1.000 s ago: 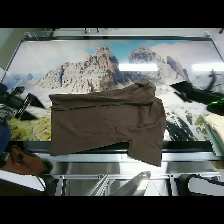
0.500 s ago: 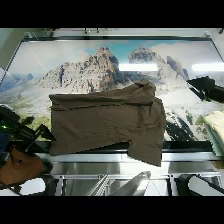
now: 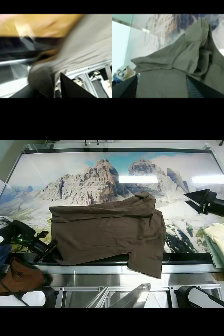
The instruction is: Fold the shirts.
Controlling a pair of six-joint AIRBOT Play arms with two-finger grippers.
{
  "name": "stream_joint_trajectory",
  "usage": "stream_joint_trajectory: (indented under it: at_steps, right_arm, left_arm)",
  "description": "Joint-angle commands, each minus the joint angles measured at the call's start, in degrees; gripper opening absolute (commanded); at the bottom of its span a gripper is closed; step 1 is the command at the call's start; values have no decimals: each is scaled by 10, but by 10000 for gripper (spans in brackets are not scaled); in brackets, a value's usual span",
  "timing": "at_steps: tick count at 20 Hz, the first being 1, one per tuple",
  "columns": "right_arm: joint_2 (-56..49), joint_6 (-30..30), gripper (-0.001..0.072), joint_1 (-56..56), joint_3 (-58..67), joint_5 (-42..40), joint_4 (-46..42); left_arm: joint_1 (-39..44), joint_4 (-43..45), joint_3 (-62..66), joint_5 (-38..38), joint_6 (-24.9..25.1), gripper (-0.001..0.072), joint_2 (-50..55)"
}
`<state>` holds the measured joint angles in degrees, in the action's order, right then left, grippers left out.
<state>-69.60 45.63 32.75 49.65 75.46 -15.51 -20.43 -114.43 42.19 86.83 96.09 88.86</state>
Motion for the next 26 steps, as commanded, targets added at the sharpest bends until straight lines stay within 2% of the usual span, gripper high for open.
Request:
stream_joint_trajectory:
  at_steps: [1,3,6,8,10,14,15,16,17,20,21,22,23,25,26]
  right_arm:
    - [0,49,640,18,-1,20,-63]
    - [0,100,576,39,-7,12,-140]
    - [-1,177,579,49,-59,-44,-270]
    - [-4,184,579,43,-114,-57,-276]
    - [-5,191,577,33,-165,-92,-278]
    - [-5,193,573,-37,-219,-134,-278]
    - [-5,201,563,-62,-223,-142,-279]
    - [-5,209,468,-85,-223,-148,-281]
    - [-5,210,443,-108,-223,-156,-280]
    - [-5,221,445,-164,-223,-181,-281]
    - [-5,221,446,-164,-223,-182,-280]
    - [-5,221,447,-160,-223,-182,-280]
    - [-5,221,447,-155,-223,-182,-281]
    - [-7,216,446,-160,-223,-182,-278]
    - [-12,216,447,-173,-223,-182,-275]
  left_arm:
    - [21,-11,29,-3,44,25,-14]
    - [15,-11,38,-2,53,25,-35]
    - [-8,-13,37,7,67,25,-59]
    - [-31,-43,37,15,90,25,-63]
    - [-58,-119,37,34,140,25,-53]
    - [-62,-130,37,49,156,25,-15]
    - [-55,-130,37,51,160,25,-6]
    - [-48,-131,37,56,168,25,1]
    - [-41,-131,37,61,176,25,8]
    - [-39,-130,37,63,179,28,24]
    - [-44,-128,37,63,178,122,25]
    - [-54,-129,37,61,178,309,23]
    - [-66,-129,37,49,178,359,19]
    - [-91,-132,24,16,179,284,0]
    - [-100,-130,16,1,179,285,-9]
